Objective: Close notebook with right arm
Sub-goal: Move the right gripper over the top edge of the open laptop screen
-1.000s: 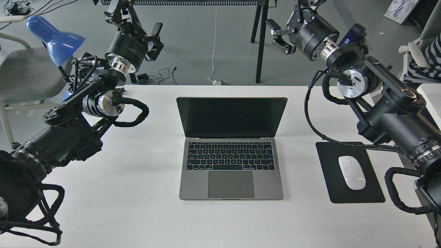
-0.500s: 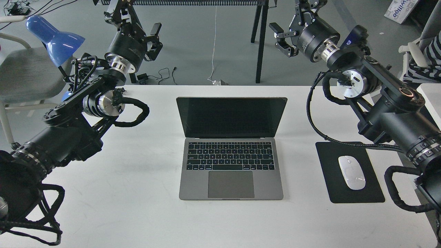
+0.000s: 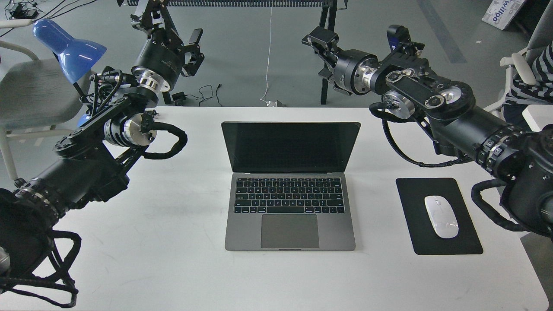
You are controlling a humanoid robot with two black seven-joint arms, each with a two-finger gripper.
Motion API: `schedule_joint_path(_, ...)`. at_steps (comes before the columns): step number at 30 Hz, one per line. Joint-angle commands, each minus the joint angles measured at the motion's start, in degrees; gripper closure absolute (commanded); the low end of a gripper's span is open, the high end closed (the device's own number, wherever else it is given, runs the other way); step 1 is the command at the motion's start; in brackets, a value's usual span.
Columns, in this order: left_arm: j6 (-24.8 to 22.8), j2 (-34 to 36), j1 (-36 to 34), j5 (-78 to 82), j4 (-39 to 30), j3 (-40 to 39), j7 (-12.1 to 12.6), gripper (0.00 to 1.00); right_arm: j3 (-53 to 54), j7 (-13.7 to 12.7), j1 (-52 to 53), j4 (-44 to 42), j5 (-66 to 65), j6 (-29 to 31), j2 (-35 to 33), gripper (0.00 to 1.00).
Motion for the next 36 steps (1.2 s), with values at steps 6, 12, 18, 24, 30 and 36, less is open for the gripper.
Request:
schedule_joint_path(6,0.01,-0.01,0.00,0.00,0.00,-0.01,0.00,0.00,-7.02,0.09,-0.62,0.39,-0.06,0.50,0.12,0.00)
schedule_joint_path(12,0.01,-0.01,0.00,0.00,0.00,-0.01,0.00,0.00,-7.46,0.00,-0.80,2.76,-0.06,0.68,0.03,0.00)
schedule_joint_path(18,0.01,-0.01,0.00,0.00,0.00,-0.01,0.00,0.00,-7.55,0.09,-1.41,5.92,-0.14,1.65,-0.23,0.00)
schedule_joint_path(24,0.01,-0.01,0.00,0.00,0.00,-0.01,0.00,0.00,-9.39,0.00,-1.06,10.84,-0.41,1.82,-3.30,0.00)
schedule_joint_path(30,0.01,-0.01,0.00,0.00,0.09,-0.01,0.00,0.00,-10.88,-0.09,-0.89,18.57,-0.50,2.00,-8.48,0.00)
schedule_joint_path(36,0.01,-0.01,0.00,0.00,0.00,-0.01,0.00,0.00,-13.00,-0.17,-0.71,27.18,-0.49,1.91,-13.23,0.00)
